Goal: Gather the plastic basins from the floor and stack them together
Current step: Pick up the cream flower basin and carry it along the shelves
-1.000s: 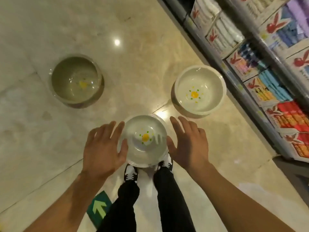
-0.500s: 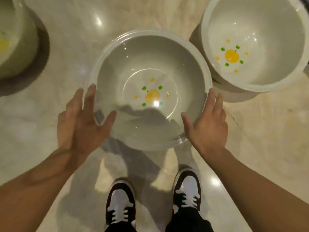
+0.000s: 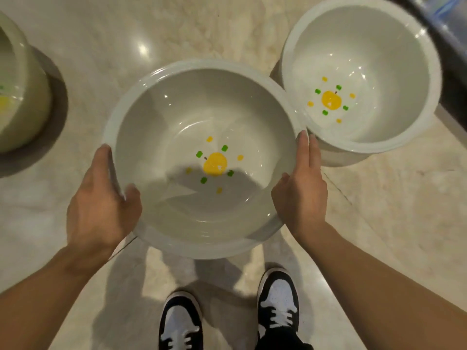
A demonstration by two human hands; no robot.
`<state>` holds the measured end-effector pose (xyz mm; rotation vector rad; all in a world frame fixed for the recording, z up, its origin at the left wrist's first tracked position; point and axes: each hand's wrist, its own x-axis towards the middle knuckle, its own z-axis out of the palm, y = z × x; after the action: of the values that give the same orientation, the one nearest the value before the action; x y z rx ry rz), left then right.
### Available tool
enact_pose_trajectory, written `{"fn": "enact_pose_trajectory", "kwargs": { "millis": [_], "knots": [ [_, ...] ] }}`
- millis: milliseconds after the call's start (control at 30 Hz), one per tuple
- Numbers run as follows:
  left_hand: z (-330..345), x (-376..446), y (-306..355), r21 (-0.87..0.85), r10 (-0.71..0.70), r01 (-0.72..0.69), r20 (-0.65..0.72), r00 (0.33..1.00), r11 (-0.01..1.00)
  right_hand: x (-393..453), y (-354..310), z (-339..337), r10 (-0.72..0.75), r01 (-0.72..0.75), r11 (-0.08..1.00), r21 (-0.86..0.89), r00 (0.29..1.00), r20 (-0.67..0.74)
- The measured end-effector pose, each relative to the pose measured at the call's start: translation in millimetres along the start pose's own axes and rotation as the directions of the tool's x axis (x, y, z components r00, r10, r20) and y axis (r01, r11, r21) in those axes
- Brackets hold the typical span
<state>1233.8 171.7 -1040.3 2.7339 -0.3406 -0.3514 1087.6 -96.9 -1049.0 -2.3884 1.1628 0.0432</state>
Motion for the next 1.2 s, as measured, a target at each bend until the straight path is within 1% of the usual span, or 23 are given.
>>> {"fn": "enact_pose_trajectory", "kwargs": {
  "millis": [100,200,267,333,400,467,533,633,733,1000,1200],
  "knots": [
    [-48,1,30,-0.036,0.000,-0.001,-0.030,1.000,0.999,2,-17,-48,-0.069,0.072,0.997,0.031,0.994,-0.082],
    [-86,14,83,-0.089,0.073,-0.076,-0.036,0.997,0.993,21,-22,-103,-0.048,0.061,0.994,0.089,0.989,-0.141],
    [-99,31,126,-0.087,0.108,-0.111,-0.043,0.993,0.990,39,-15,-139,-0.027,0.043,0.996,0.084,0.983,-0.184],
    [-103,50,170,-0.069,0.164,-0.168,-0.059,0.985,0.983,58,0,-171,0.012,0.003,0.998,0.063,0.973,-0.229],
    [-99,67,212,-0.072,0.267,-0.271,-0.058,0.962,0.960,79,19,-199,0.073,-0.056,0.996,0.073,0.962,-0.262],
    [-88,82,252,-0.051,0.342,-0.345,-0.061,0.938,0.937,97,43,-220,0.130,-0.105,0.990,0.098,0.947,-0.295],
    [-69,96,285,-0.006,0.389,-0.391,-0.087,0.917,0.920,112,68,-232,0.176,-0.148,0.983,0.109,0.930,-0.322],
    [-33,109,322,0.000,0.422,-0.422,-0.048,0.905,0.907,128,106,-233,0.221,-0.191,0.974,0.122,0.918,-0.328],
    [7,117,336,0.019,0.435,-0.435,-0.004,0.900,0.900,145,137,-220,0.248,-0.226,0.968,0.106,0.920,-0.303],
    [92,141,321,0.151,0.436,-0.445,0.092,0.895,0.883,186,176,-151,0.283,-0.274,0.959,0.071,0.937,-0.205],
    [134,157,310,0.233,0.380,-0.413,0.173,0.909,0.880,207,195,-114,0.312,-0.317,0.948,-0.013,0.939,-0.142]
  ]
}}
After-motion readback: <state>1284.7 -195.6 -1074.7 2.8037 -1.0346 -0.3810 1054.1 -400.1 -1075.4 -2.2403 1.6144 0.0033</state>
